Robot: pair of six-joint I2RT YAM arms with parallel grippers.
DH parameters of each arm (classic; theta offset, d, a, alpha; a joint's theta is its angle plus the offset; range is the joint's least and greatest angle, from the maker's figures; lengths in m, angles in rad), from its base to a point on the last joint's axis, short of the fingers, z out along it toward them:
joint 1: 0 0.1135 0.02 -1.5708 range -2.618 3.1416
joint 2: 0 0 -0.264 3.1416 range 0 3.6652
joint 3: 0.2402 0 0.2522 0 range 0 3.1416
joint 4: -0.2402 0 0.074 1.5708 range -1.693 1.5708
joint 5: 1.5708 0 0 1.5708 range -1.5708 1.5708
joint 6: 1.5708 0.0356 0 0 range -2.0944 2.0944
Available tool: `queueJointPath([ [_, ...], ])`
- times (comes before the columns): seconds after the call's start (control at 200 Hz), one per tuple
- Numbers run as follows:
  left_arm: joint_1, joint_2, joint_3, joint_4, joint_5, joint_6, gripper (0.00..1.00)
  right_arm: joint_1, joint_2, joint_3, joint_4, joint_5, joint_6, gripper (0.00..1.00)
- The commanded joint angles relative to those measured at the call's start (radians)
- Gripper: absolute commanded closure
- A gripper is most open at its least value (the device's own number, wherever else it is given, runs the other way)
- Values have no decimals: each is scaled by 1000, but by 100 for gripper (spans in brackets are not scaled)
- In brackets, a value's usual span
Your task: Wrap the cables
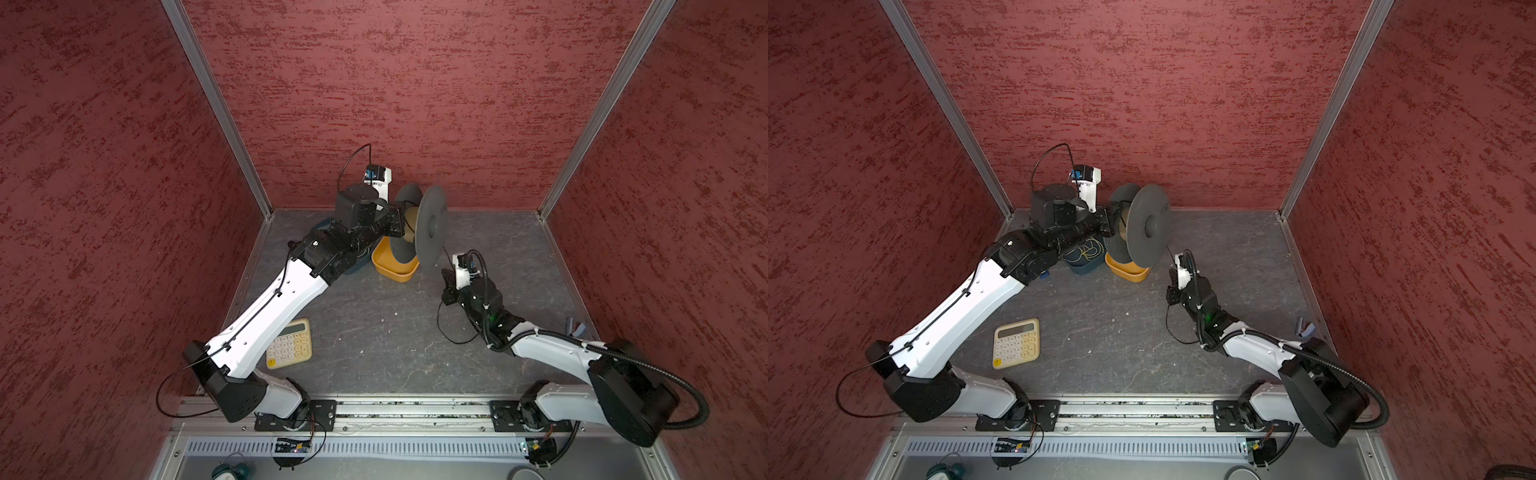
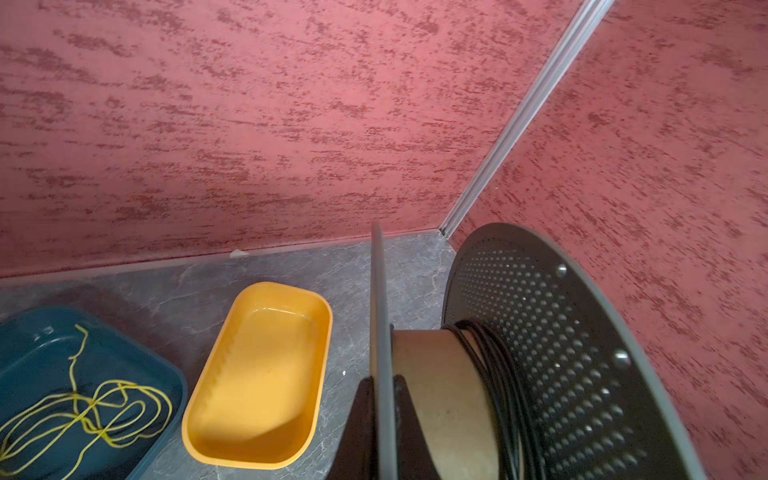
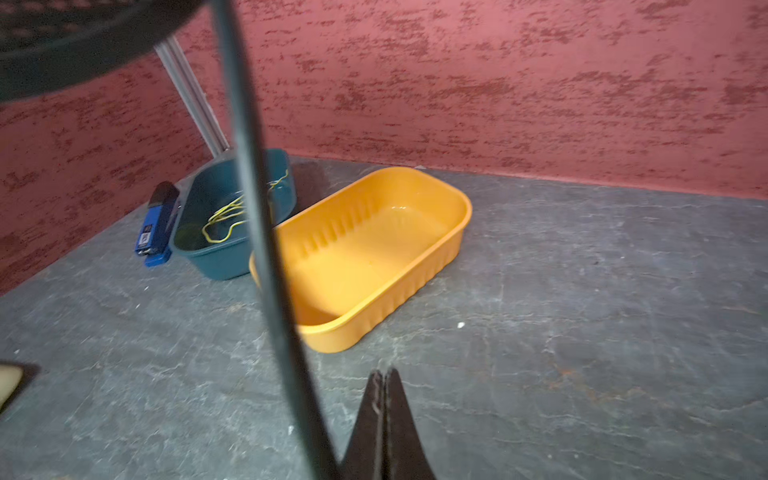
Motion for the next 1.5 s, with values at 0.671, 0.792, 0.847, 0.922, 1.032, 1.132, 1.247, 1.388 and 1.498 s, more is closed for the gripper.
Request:
queueJointPath([
  [0.671, -86, 298, 224, -250, -471, 152, 100, 279, -56, 398, -633, 491, 46, 100],
  [0.792, -89, 289, 221, -275, -406, 127, 100, 277, -75, 391, -604, 612, 32, 97],
  [0.847, -91, 288, 214, -281, -386, 124, 100, 277, -85, 384, -578, 648, 9, 95],
  [0.922, -82, 291, 218, -304, -340, 111, 100, 277, -103, 359, -503, 691, -40, 95],
  [1.032, -66, 288, 219, -326, -236, 86, 100, 277, -133, 289, -330, 697, -142, 95],
  [1.132, -59, 288, 229, -343, -183, 78, 100, 276, -151, 223, -182, 704, -235, 93],
  [1.247, -33, 295, 250, -372, -88, 59, 100, 277, -174, 146, -15, 677, -348, 92],
  [1.388, -27, 304, 267, -390, -46, 58, 100, 277, -179, 55, 185, 647, -475, 91],
  [1.498, -29, 308, 267, -392, -7, 46, 100, 273, -161, 57, 203, 604, -505, 91],
])
